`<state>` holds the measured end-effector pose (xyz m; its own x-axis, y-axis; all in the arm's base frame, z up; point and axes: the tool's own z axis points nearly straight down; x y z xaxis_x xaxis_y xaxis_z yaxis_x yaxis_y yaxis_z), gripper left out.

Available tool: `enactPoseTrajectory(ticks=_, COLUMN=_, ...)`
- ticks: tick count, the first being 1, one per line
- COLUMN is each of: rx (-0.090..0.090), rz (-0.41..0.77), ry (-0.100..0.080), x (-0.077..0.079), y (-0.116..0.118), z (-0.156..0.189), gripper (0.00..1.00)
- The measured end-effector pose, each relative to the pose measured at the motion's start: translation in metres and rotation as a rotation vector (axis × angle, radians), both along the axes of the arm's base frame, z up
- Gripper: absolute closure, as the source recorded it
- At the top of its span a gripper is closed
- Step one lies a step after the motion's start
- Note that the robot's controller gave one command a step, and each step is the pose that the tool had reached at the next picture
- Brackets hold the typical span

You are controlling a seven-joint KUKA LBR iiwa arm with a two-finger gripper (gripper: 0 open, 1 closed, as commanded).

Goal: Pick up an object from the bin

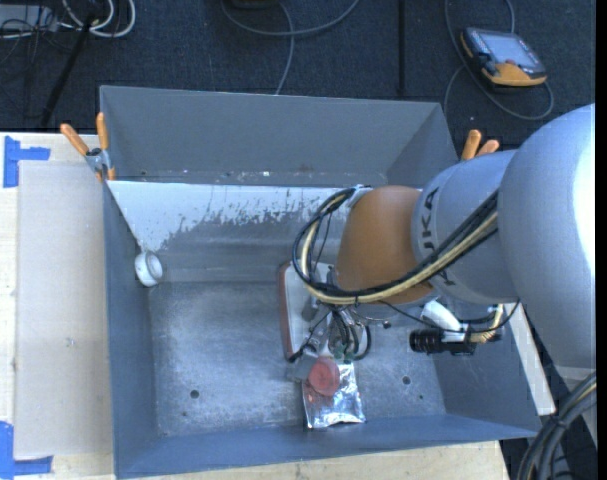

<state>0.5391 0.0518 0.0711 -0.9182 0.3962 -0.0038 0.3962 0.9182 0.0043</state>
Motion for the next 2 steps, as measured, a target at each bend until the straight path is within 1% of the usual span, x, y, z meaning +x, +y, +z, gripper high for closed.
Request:
enactPoseTrajectory(ticks=1, rx=0.002, rz=-0.063, ry=0.003, x=0.0056, y=-0.0007, z=0.0001, gripper=0.00)
enactPoseTrajectory(ticks=2, rx=0.000, rz=-0.075, ry=0.000, x=-0.0002, y=-0.0045, z=0.0000, gripper=0.00)
